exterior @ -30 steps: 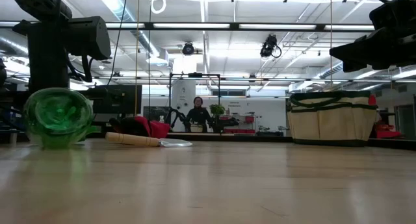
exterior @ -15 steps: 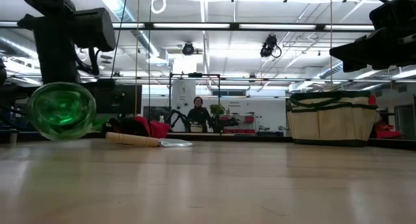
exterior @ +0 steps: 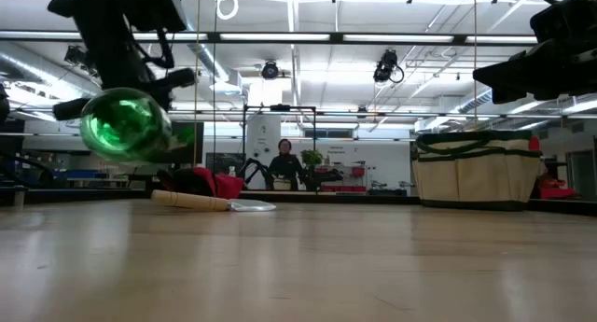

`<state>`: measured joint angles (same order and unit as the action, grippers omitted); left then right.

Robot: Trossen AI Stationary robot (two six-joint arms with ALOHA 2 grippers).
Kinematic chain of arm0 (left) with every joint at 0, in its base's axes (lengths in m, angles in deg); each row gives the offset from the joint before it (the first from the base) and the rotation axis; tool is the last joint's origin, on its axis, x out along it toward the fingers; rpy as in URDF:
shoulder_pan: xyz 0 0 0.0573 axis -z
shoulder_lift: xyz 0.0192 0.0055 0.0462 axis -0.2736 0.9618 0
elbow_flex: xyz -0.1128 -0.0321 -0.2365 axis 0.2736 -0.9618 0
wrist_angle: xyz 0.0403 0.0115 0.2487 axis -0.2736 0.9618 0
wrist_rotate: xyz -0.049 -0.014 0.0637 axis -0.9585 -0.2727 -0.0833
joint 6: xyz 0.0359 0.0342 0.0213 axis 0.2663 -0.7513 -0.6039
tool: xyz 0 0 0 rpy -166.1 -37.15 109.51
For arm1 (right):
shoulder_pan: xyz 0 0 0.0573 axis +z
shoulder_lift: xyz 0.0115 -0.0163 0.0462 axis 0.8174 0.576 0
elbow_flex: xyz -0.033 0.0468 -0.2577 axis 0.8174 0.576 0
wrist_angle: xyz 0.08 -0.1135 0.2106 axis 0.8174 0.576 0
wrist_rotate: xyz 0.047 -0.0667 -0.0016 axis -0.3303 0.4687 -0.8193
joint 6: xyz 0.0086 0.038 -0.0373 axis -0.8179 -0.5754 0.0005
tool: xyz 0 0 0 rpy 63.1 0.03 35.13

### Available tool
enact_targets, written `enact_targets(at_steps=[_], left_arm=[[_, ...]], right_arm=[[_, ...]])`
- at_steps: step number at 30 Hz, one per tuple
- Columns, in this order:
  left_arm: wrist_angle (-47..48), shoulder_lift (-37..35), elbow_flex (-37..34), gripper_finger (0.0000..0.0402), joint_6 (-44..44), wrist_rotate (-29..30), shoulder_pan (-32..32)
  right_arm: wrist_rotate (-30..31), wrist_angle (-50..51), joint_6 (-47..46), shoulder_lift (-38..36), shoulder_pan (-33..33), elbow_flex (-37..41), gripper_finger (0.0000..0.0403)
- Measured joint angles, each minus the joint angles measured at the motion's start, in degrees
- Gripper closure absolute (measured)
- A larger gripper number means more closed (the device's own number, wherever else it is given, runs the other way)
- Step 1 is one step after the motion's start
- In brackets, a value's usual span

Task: Pick & Place Garden tools in Gardening bag
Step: Put the green spray bottle into the gardening bag

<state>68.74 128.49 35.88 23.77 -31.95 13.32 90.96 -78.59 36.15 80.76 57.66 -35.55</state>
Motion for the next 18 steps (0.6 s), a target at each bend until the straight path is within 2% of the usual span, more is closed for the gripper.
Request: enact_targets(at_steps=[5, 9, 18], left_arm=[[-0.1, 0.0, 3.8, 0.0258, -10.1, 1.0, -2.2], [-0.5, 0.6, 6.6, 0.0249, -19.2, 1.4, -4.9], [-4.9, 8.7, 15.3, 0.0257, -41.1, -1.0, -9.1]], right_arm=[[0.0, 0.0, 0.0, 0.0, 0.0, 0.0, 0.038], [0.0, 0.0, 0.0, 0.0, 0.0, 0.0, 0.038], [0.0, 0.0, 0.0, 0.0, 0.0, 0.0, 0.038]])
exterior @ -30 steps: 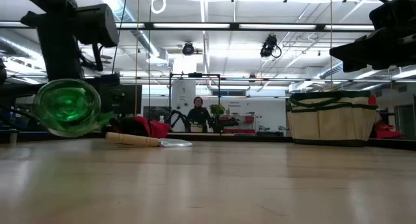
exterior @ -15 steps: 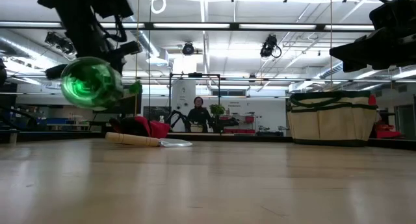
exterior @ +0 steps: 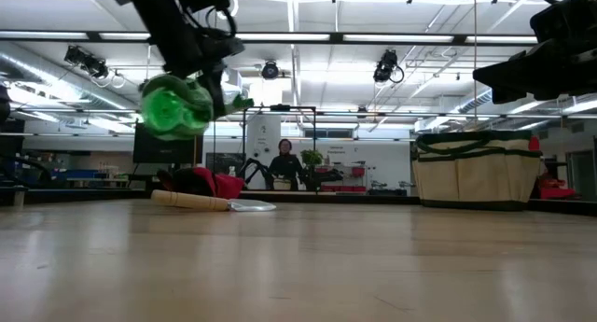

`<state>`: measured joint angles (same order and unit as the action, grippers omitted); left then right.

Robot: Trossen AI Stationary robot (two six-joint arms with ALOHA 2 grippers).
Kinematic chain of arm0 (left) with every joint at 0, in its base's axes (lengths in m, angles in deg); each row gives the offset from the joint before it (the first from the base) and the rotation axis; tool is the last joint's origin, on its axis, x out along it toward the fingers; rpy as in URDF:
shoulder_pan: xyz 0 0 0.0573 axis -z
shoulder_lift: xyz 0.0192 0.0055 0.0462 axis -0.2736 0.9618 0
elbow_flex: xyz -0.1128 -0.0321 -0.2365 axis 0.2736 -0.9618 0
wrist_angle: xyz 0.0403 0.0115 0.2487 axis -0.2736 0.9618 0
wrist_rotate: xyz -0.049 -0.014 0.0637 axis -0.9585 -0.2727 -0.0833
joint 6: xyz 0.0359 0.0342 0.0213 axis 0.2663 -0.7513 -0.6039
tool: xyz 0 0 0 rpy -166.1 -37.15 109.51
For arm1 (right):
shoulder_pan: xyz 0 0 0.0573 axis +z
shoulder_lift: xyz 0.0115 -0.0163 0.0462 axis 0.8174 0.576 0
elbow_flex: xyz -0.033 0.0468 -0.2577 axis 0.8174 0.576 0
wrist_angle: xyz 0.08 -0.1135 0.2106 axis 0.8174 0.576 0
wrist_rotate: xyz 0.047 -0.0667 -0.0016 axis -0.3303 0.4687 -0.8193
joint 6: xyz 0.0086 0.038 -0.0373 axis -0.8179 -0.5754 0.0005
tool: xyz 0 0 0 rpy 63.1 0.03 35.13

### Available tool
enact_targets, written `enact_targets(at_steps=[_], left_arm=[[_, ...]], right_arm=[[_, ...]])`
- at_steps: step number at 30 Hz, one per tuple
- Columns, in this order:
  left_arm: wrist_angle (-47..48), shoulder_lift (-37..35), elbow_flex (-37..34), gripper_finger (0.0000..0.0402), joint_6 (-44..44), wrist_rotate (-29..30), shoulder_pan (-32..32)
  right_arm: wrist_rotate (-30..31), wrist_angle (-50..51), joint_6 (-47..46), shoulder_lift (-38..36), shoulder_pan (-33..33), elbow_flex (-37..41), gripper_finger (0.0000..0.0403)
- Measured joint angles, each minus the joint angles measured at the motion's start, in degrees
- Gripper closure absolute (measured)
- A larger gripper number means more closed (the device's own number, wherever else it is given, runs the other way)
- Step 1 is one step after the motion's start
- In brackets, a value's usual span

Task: Pick & Place Garden tools in Gardening bag
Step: Put the green spray bottle into the gardening bag

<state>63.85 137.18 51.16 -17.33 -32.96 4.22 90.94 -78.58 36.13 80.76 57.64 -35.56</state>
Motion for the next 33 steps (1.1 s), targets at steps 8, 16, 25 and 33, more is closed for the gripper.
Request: enact_targets(at_steps=[8, 16, 25, 33], left_arm=[[-9.9, 6.8, 7.5, 0.0251, -17.6, -4.2, -1.7], [-12.8, 11.1, 14.7, 0.0252, -26.9, -10.8, -3.6], [-13.4, 12.9, 21.7, 0.0256, -35.3, -17.1, -4.0], [-17.3, 12.8, 24.5, 0.0249, -41.7, -23.8, -3.9]], right_arm=[[0.0, 0.0, 0.0, 0.0, 0.0, 0.0, 0.038], [0.0, 0.0, 0.0, 0.0, 0.0, 0.0, 0.038], [0.0, 0.0, 0.0, 0.0, 0.0, 0.0, 0.038], [0.0, -0.1, 0.0, 0.0, 0.0, 0.0, 0.038]])
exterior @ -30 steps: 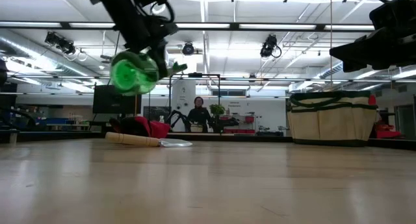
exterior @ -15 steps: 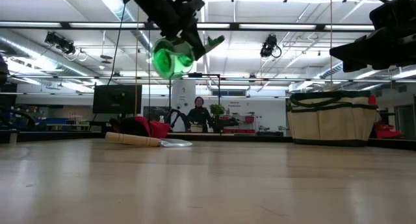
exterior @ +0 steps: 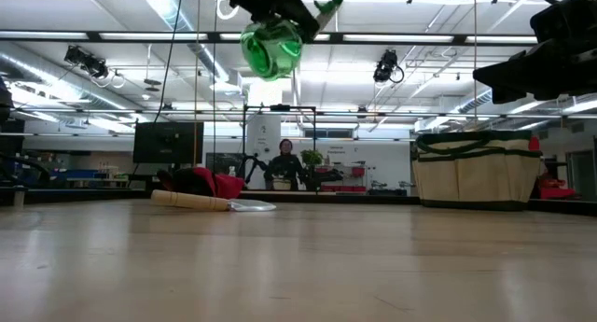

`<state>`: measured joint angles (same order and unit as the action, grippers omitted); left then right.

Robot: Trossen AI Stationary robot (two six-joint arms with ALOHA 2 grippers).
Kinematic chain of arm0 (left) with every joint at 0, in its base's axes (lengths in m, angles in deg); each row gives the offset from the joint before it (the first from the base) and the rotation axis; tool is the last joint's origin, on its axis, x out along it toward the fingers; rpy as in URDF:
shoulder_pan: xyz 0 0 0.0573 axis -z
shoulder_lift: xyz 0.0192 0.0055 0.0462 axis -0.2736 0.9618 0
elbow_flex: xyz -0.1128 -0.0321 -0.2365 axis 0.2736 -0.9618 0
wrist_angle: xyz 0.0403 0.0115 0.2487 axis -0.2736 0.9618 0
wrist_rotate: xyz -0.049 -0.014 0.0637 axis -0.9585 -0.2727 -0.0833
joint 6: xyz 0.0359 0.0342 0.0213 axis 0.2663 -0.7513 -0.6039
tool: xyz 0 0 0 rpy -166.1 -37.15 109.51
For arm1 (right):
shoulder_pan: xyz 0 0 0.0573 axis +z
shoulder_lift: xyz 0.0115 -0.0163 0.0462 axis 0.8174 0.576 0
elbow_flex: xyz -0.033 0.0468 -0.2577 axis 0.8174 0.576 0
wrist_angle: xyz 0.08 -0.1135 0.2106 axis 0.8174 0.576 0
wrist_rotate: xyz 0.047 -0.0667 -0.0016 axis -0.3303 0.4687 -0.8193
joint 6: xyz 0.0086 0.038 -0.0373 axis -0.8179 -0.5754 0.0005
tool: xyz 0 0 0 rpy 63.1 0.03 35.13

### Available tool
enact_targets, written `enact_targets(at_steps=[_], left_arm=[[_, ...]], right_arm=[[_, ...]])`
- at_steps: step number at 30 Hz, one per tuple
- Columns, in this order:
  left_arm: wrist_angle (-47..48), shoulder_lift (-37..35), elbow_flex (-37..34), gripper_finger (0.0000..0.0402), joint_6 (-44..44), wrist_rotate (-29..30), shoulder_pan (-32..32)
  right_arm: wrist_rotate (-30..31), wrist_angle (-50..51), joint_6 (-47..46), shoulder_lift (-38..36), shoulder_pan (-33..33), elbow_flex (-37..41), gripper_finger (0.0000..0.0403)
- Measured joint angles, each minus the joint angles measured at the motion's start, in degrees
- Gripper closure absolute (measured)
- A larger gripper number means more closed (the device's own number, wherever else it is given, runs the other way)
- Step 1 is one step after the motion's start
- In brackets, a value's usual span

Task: Pick & Place Garden tools in Gardening bag
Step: Put the green spray bottle into the gardening bag

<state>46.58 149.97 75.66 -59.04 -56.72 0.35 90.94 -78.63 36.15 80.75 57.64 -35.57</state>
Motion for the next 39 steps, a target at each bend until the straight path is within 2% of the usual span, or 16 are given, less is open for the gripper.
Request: enact_targets(at_steps=[6, 11, 16, 29, 39], left_arm=[[-2.5, 0.0, 0.0, 0.0258, -2.8, -8.0, 0.0], [-2.4, 0.0, 0.0, 0.0248, -3.4, -13.7, 0.0], [-2.4, 0.0, 0.0, 0.0255, -3.4, -17.5, 0.0], [-2.4, 0.0, 0.0, 0.0257, -2.5, -21.9, 0.0], [-2.4, 0.0, 0.0, 0.026, -2.4, -23.2, 0.0]], right_arm=[[0.0, 0.0, 0.0, 0.0, 0.0, 0.0, 0.038], [0.0, 0.0, 0.0, 0.0, 0.0, 0.0, 0.038], [0.0, 0.0, 0.0, 0.0, 0.0, 0.0, 0.038], [0.0, 0.0, 0.0, 0.0, 0.0, 0.0, 0.038], [0.0, 0.0, 0.0, 0.0, 0.0, 0.0, 0.038]])
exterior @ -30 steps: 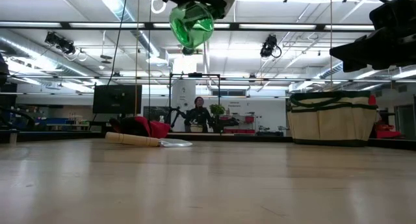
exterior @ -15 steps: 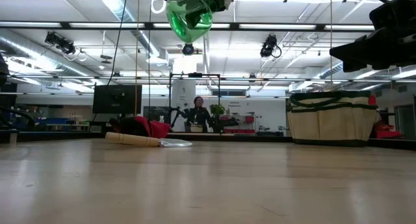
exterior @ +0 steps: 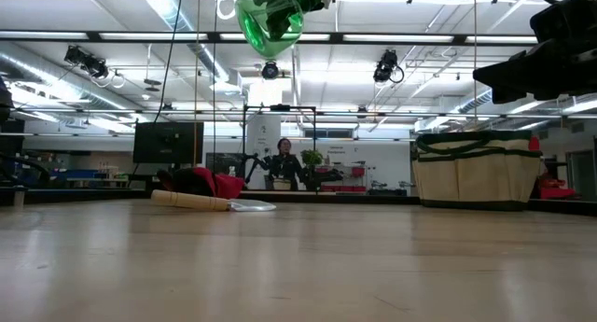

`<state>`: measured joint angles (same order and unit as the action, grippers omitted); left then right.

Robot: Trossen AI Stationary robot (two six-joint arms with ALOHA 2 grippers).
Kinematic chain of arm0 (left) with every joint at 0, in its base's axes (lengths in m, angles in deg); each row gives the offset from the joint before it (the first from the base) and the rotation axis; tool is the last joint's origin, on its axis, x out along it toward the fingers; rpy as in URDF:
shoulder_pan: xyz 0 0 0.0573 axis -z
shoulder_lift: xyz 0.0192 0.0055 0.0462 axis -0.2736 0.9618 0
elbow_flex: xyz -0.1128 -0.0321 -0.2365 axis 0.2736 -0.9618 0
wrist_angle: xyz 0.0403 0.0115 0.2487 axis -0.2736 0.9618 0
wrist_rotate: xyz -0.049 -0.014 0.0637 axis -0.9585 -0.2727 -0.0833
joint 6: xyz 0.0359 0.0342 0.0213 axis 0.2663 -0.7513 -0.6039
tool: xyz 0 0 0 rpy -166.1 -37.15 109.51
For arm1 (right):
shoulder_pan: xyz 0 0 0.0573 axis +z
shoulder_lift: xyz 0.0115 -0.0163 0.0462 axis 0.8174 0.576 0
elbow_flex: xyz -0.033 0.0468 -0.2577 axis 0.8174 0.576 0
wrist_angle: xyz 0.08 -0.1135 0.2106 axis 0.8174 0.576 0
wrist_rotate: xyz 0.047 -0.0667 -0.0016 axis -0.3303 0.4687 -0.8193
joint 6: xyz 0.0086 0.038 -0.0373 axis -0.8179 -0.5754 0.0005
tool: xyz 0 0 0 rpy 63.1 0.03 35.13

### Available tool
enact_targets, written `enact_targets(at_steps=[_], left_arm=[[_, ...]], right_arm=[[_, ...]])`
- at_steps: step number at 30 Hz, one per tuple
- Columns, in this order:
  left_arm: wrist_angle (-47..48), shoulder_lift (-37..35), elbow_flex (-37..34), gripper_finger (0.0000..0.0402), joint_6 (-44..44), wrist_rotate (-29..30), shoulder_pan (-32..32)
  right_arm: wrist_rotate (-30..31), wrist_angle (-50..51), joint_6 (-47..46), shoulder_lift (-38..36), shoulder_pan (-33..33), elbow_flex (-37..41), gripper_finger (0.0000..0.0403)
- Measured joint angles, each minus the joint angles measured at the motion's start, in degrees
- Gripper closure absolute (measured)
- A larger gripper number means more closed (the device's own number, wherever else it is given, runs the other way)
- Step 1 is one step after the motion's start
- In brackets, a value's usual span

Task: Pick & Place Garden tools in Gardening bag
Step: Put the green spray bottle into the gardening bag

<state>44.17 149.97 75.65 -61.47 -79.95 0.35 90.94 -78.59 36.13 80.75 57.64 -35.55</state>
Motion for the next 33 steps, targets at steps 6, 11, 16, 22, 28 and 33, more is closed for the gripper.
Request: enact_targets(at_steps=[6, 11, 16, 22, 28, 33], left_arm=[[0.0, 0.0, 0.0, 0.026, 1.2, -0.1, 0.0], [0.0, -0.1, 0.0, 0.0259, 1.2, -0.1, 0.0], [0.0, -0.1, 0.0, 0.026, 1.2, -0.1, 0.0], [0.0, -0.1, 0.0, 0.0257, 1.6, -0.1, 0.0], [0.0, -0.1, 0.0, 0.026, 1.5, -0.1, 0.0], [0.0, -0.1, 0.0, 0.0258, 1.6, -0.2, 0.0]], right_arm=[[0.0, -0.3, 0.0, 0.0, 0.0, 0.0, 0.038], [0.0, -0.6, 0.0, 0.0, 0.0, 0.0, 0.038], [0.0, -2.0, 0.0, 0.0, 0.0, 0.0, 0.038], [2.4, -8.4, -3.8, 0.0, 0.0, 0.0, 0.038], [9.3, -16.3, -13.7, 0.0, 0.0, 0.0, 0.038], [10.6, -17.2, -12.9, 0.1, 0.0, -1.1, 0.038]])
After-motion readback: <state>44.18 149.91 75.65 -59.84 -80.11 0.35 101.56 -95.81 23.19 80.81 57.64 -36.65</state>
